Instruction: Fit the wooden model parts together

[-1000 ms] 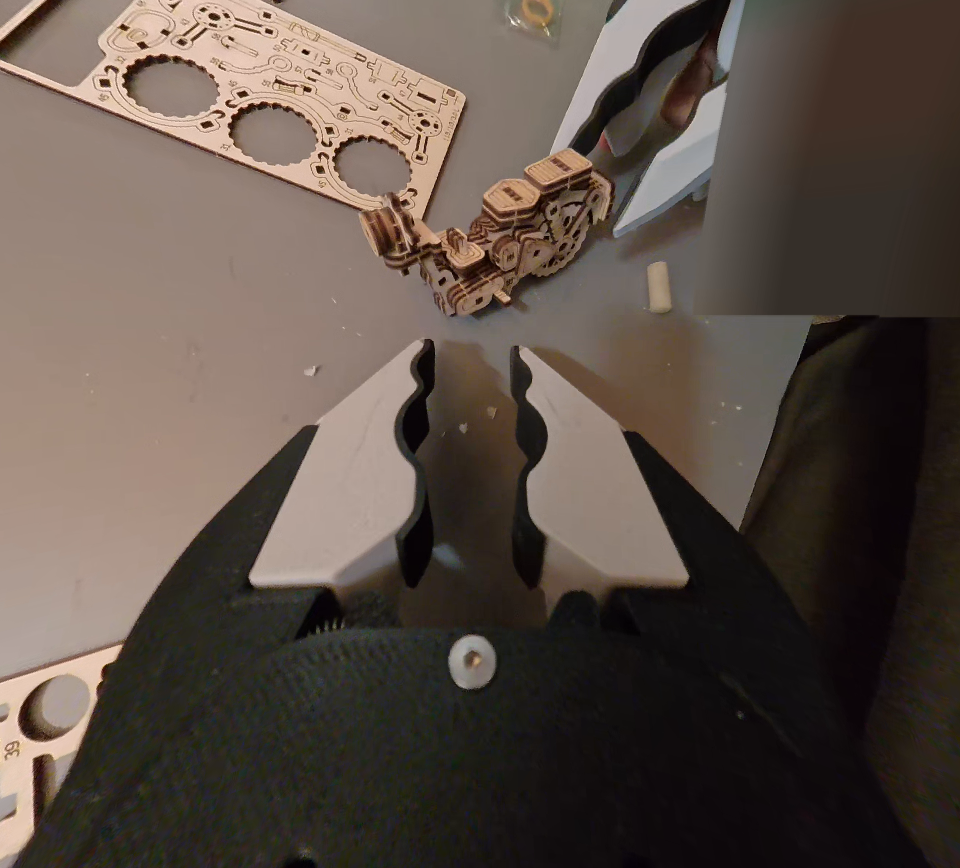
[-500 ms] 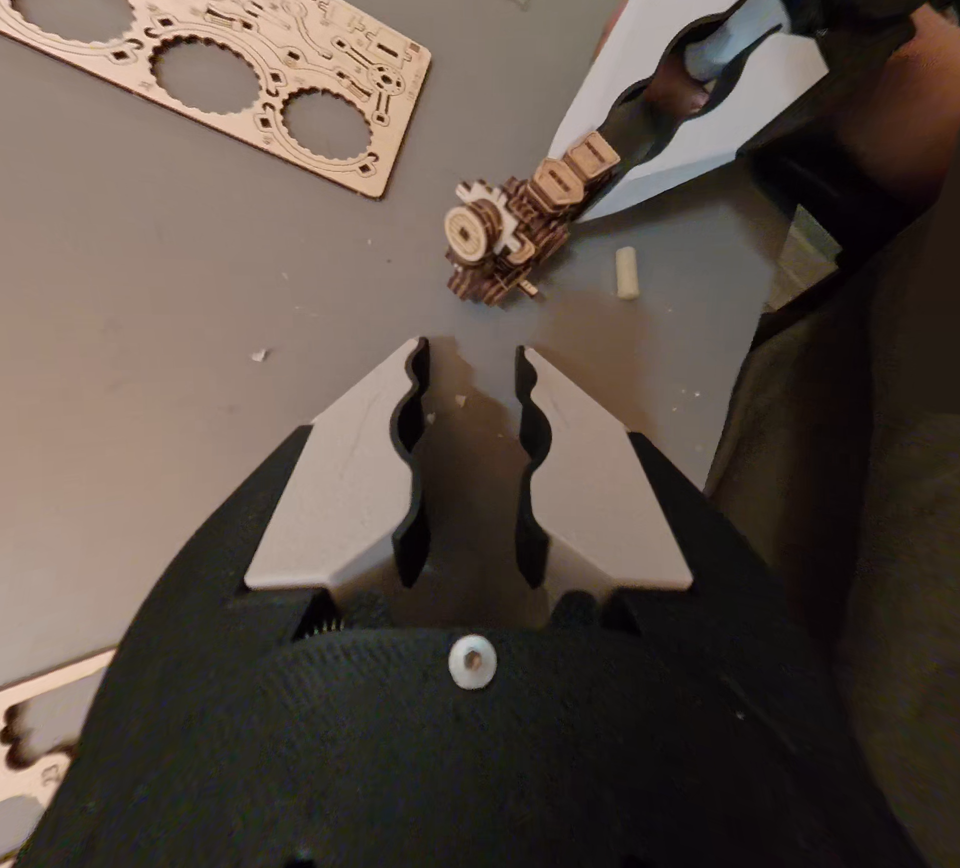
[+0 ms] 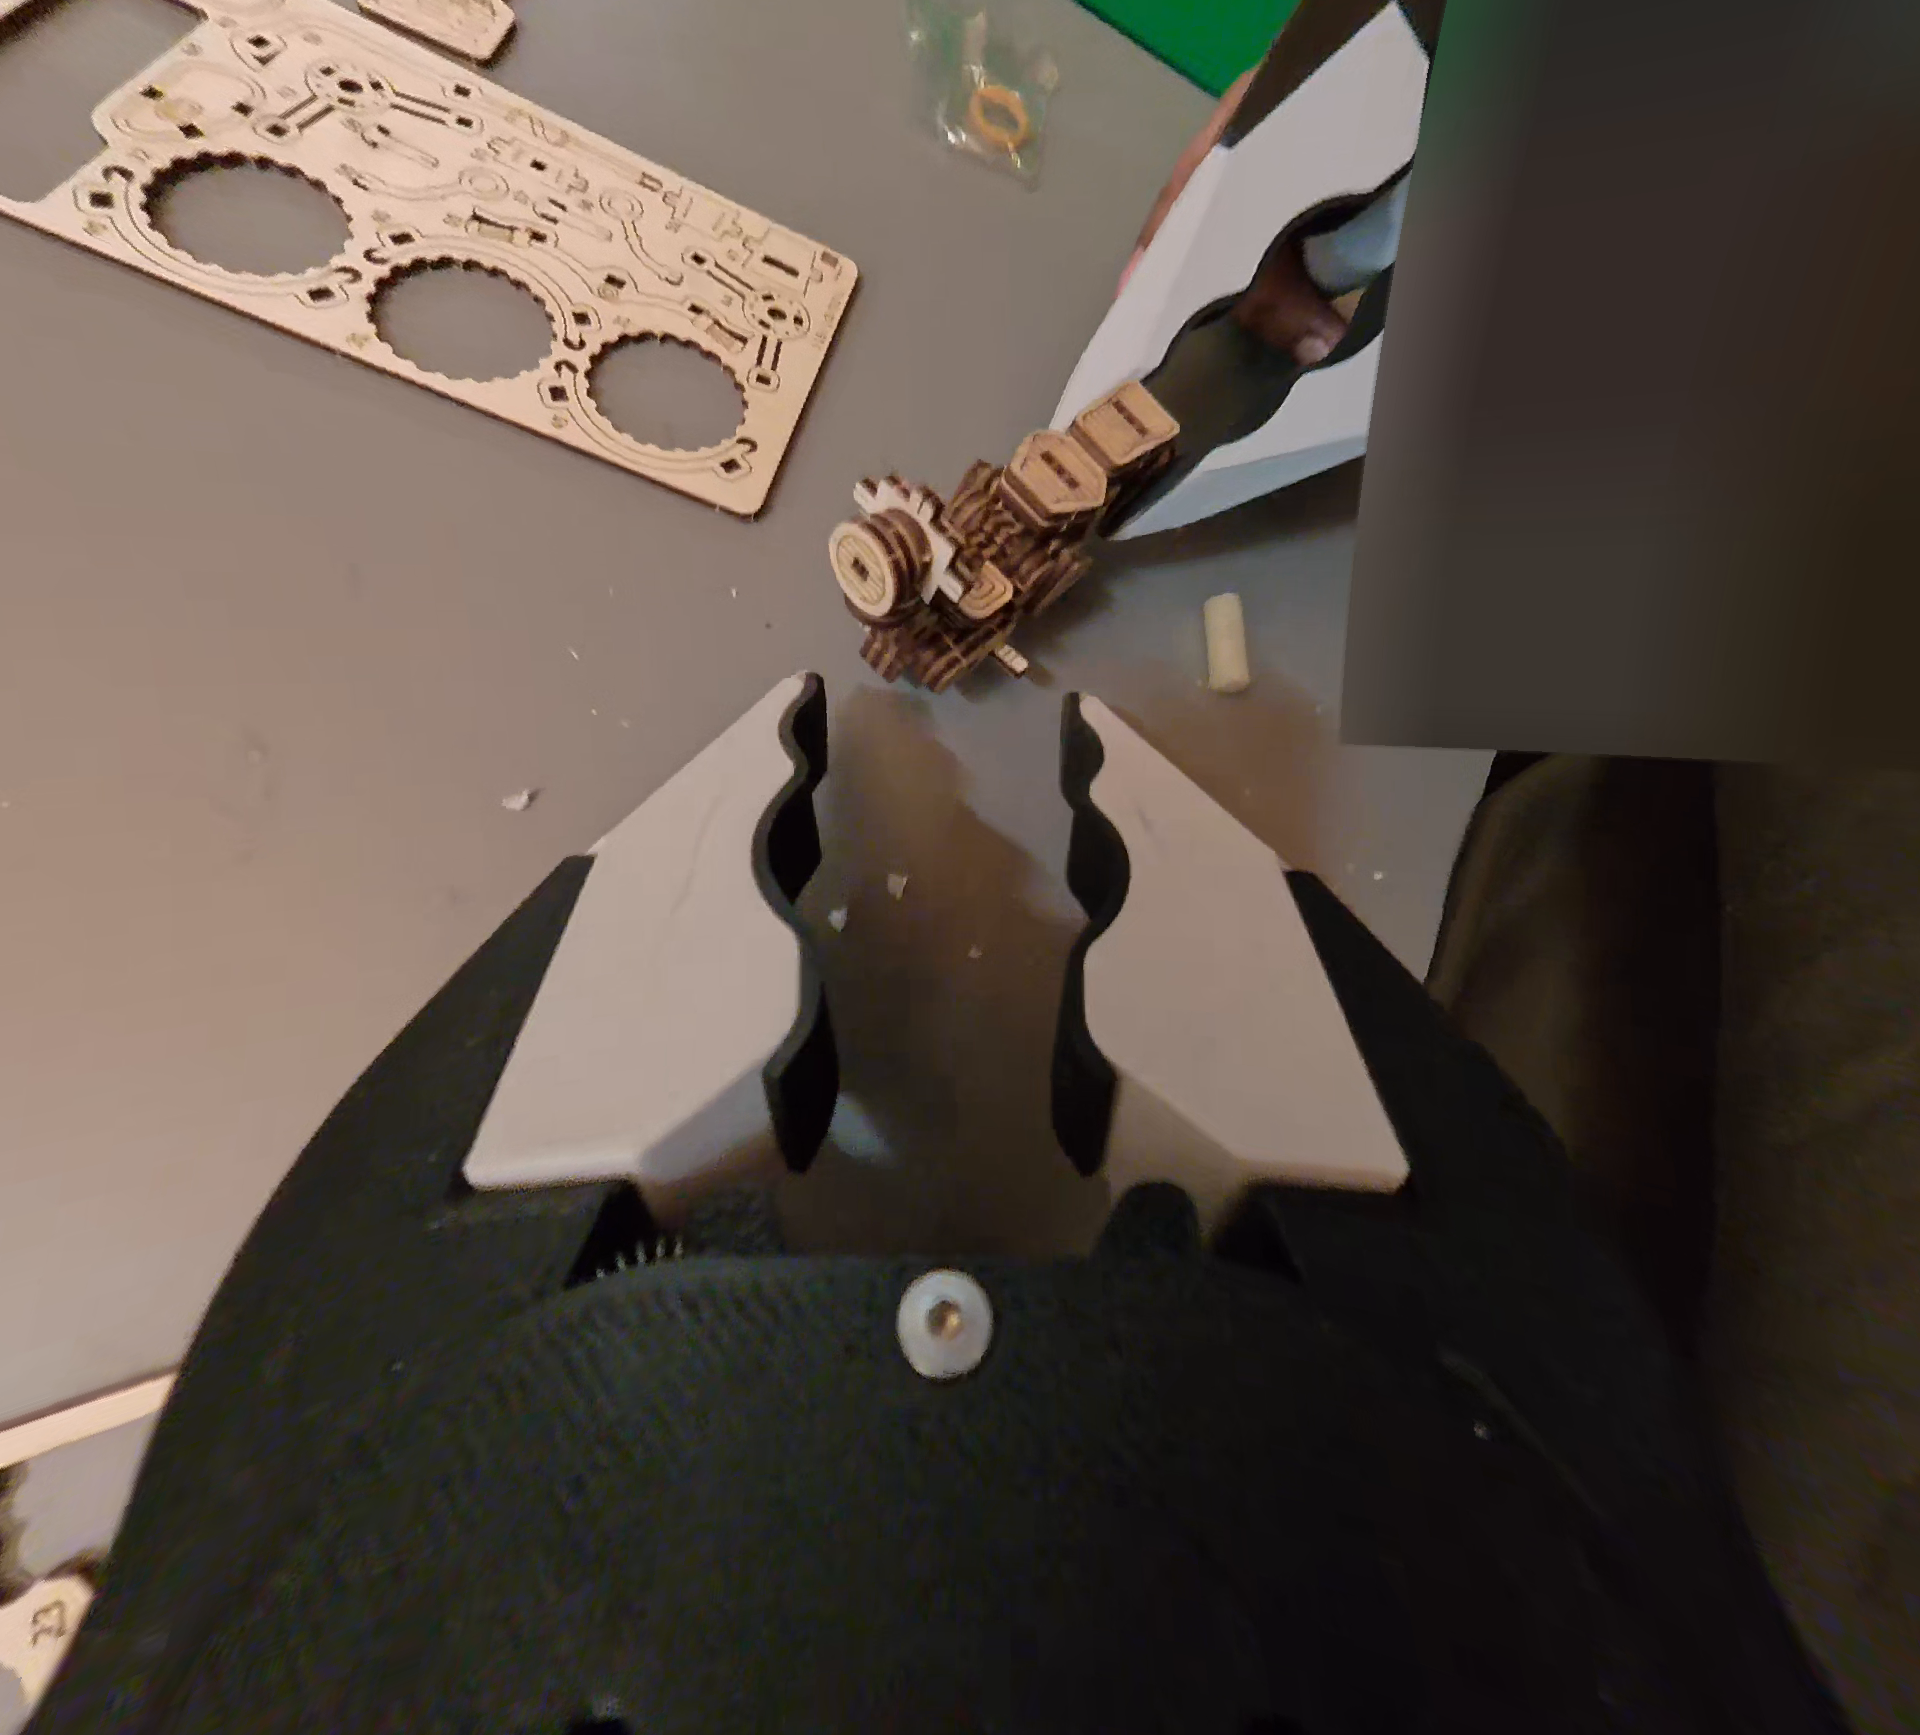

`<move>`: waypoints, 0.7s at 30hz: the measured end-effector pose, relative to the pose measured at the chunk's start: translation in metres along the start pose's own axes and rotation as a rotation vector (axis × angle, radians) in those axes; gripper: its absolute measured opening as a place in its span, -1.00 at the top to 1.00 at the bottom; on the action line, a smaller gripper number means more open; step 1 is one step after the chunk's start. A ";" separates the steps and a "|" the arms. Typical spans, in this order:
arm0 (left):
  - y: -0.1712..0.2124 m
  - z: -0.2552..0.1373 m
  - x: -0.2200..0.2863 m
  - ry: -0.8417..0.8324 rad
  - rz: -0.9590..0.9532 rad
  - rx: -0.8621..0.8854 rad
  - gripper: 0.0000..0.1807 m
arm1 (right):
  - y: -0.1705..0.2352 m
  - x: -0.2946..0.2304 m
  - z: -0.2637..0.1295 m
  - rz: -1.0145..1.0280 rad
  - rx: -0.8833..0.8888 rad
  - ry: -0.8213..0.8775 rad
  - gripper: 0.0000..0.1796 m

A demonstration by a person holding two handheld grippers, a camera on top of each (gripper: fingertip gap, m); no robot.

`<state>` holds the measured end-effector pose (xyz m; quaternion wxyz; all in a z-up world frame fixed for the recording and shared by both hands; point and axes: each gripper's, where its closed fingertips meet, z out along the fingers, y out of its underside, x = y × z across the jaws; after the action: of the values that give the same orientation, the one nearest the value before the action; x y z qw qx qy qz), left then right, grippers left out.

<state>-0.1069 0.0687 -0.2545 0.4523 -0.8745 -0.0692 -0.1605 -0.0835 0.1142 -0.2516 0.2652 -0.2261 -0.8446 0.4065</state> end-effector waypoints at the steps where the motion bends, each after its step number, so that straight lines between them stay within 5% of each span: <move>1: -0.002 0.000 0.001 0.003 -0.005 0.012 0.48 | 0.000 0.000 0.000 -0.001 0.000 0.002 0.82; 21: -0.002 0.006 0.012 0.023 0.023 0.006 0.43 | 0.012 0.008 -0.001 0.109 -0.066 0.031 0.62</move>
<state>-0.0953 0.0742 -0.2521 0.4574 -0.8721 -0.0544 -0.1654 -0.0868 0.1260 -0.2585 0.2480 -0.2868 -0.8398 0.3886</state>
